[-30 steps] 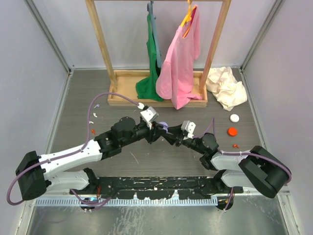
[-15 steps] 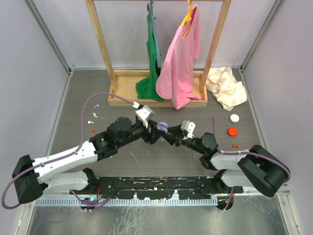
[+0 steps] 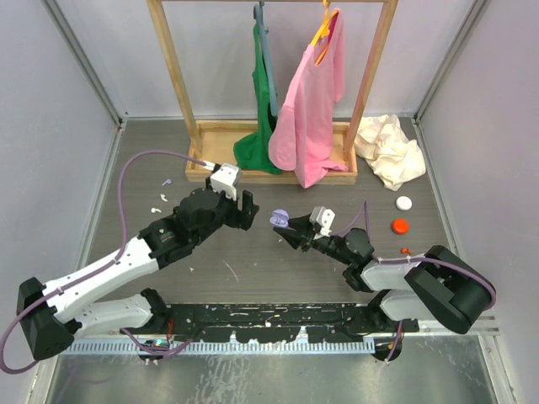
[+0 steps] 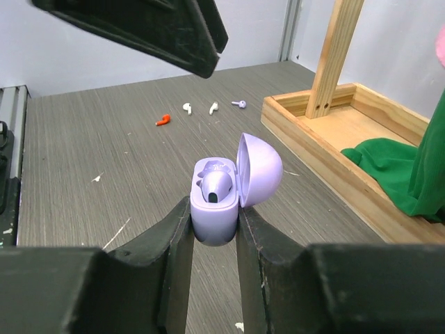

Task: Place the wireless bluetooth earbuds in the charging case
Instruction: Move the earbud to the center of the board.

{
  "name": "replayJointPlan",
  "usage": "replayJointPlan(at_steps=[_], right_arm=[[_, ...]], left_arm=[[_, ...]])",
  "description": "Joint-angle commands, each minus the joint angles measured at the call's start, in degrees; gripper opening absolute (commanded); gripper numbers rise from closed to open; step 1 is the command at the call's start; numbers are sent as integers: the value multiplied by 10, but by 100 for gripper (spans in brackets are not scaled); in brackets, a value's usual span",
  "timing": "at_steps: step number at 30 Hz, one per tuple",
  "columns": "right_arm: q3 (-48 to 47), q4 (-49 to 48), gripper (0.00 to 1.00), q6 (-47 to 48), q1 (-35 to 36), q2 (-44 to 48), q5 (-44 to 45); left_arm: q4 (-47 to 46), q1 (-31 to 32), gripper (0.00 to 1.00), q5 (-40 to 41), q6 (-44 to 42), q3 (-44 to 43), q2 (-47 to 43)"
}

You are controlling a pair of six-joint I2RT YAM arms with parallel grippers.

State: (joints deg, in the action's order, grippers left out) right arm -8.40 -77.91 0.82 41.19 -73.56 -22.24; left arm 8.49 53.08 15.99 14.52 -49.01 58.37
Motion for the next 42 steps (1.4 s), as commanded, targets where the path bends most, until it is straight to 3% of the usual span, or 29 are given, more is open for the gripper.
replayJointPlan(at_steps=[1,11,21,32,42], right_arm=[[-6,-47,13,12,3,-11,12],[-14,-44,13,10,3,-28,3],[-17,-46,13,7,3,-38,0],[-14,-56,13,1,3,-38,1],[-16,-53,13,0,3,-39,-2]], left_arm=[[62,-60,71,37,34,-30,10],[106,-242,71,35,41,-51,78],[102,-397,67,-7,52,-135,252],[159,-508,58,-22,47,-303,425],[229,-555,53,-63,28,-416,568]])
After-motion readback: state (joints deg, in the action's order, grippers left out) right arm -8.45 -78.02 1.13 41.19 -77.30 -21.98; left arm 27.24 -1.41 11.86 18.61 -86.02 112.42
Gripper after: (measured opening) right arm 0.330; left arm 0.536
